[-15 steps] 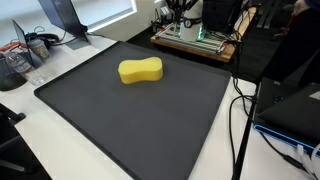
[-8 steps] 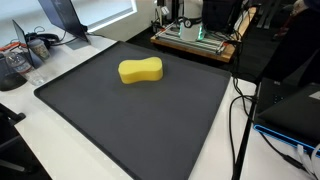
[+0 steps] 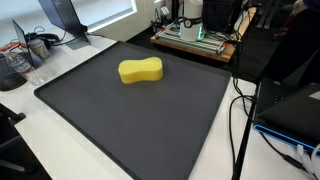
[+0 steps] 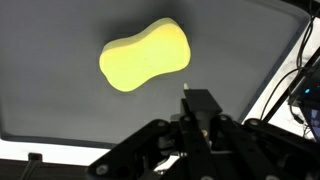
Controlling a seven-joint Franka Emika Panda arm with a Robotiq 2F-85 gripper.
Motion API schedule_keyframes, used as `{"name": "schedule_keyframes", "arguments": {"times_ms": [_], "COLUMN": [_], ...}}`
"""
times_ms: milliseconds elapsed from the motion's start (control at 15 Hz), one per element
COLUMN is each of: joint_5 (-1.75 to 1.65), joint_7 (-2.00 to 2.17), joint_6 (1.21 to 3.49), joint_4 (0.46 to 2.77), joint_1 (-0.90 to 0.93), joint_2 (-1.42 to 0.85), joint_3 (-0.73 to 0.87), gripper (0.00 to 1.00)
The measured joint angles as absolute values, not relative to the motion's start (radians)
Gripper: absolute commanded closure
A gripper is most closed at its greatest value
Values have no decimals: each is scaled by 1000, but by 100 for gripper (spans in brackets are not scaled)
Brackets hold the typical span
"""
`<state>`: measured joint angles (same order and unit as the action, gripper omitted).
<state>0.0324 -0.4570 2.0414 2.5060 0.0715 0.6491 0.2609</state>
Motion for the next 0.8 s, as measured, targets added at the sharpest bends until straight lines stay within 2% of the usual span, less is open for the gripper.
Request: {"name": "schedule_keyframes", "arguments": {"times_ms": [800], "joint_5": [162], "joint_7": [-615], "joint_6": [2048], "joint_4": [2503], "joint_1": [-52], "joint_2": [534], "joint_3": [521], "gripper": [97]}}
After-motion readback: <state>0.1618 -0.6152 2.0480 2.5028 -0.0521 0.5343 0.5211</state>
